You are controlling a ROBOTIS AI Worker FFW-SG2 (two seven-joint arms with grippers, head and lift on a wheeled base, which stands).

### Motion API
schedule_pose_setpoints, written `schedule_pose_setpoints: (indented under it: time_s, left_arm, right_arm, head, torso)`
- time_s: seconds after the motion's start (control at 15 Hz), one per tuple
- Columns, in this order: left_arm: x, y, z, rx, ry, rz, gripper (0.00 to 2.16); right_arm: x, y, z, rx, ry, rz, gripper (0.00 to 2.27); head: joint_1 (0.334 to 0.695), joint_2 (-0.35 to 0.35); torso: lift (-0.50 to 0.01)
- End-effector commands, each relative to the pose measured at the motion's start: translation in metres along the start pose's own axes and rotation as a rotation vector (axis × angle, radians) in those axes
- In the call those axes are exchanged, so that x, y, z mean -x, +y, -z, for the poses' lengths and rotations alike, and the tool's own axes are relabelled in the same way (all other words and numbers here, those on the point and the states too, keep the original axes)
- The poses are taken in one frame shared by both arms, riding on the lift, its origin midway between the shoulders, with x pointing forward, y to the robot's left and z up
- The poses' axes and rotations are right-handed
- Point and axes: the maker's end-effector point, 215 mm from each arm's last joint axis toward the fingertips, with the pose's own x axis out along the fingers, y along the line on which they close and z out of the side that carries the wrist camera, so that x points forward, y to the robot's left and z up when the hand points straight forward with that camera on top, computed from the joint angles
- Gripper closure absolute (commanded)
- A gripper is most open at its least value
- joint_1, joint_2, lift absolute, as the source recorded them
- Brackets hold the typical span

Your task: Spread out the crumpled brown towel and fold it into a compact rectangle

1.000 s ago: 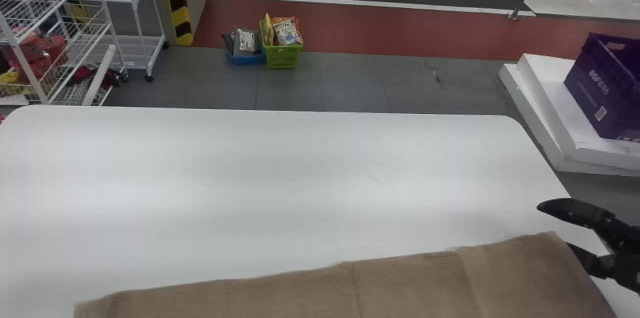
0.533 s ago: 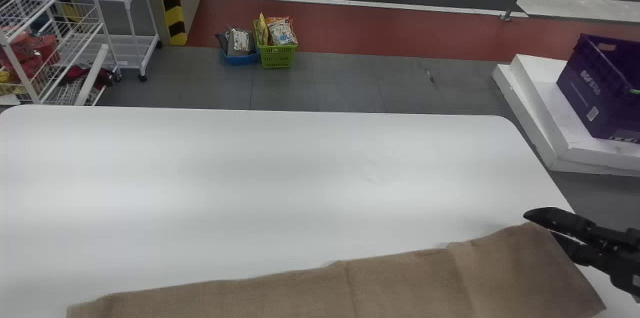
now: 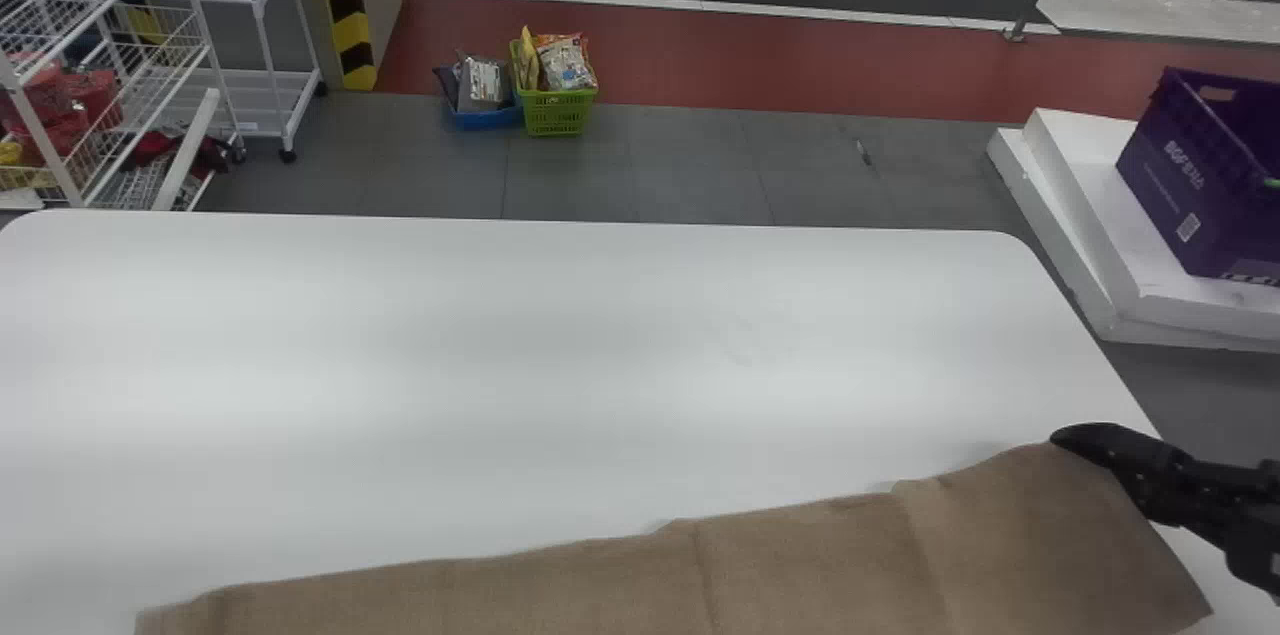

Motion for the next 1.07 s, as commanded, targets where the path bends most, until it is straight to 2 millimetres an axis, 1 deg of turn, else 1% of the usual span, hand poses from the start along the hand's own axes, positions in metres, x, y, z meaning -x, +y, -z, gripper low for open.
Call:
schedule_pose_setpoints:
  time_s: [0.0,0.13,0.27,0.33,0.47,0.67,0.73,0.8,0.93,1.0]
  left_arm:
    - [0.0,-0.001,-0.001,-0.002,-0.002,0.001,0.08]
    - [-0.002,-0.001,-0.002,-0.003,-0.002,0.004,0.08]
    - [-0.004,-0.003,-0.003,-0.006,-0.001,0.008,0.08]
    - [-0.004,-0.003,-0.002,-0.006,0.001,0.008,0.08]
    - [-0.003,-0.002,-0.003,-0.006,-0.001,0.006,0.08]
    - [-0.002,-0.001,-0.003,0.002,-0.004,0.004,0.07]
    - [-0.001,-0.001,-0.003,0.008,-0.007,0.005,0.08]
    - [-0.001,-0.001,-0.003,0.017,-0.009,0.008,0.08]
    - [-0.002,-0.002,0.002,0.052,-0.011,0.028,0.12]
    - [-0.004,-0.006,0.006,0.078,-0.005,0.038,0.15]
  right_arm:
    - [0.011,-0.005,-0.01,0.03,-0.023,0.047,0.04]
    - [0.022,-0.019,-0.014,0.067,-0.019,0.13,0.06]
    - [0.026,-0.03,-0.017,0.125,-0.007,0.222,0.06]
    - [0.029,-0.036,-0.015,0.15,0.001,0.261,0.06]
    - [0.037,-0.03,-0.025,0.2,-0.019,0.291,0.06]
    - [0.056,-0.019,-0.041,0.24,-0.073,0.301,0.06]
    - [0.063,-0.025,-0.037,0.237,-0.076,0.314,0.06]
    - [0.069,-0.035,-0.029,0.221,-0.067,0.326,0.06]
    - [0.075,-0.064,-0.001,0.171,-0.036,0.358,0.06]
    - [0.078,-0.07,0.001,0.159,-0.038,0.37,0.06]
  head:
    - [0.695,-0.146]
    - [0.695,-0.163]
    - [0.695,-0.186]
    - [0.695,-0.208]
    - [0.695,-0.224]
    - [0.695,-0.246]
    - [0.695,-0.252]
    - [0.695,-0.26]
    - [0.695,-0.273]
    - [0.695,-0.282]
  torso:
    - [-0.127]
    - [-0.127]
    - [-0.127]
    - [-0.127]
    - [-0.127]
    - [-0.127]
    - [-0.127]
    - [-0.127]
    - [-0.127]
    - [-0.127]
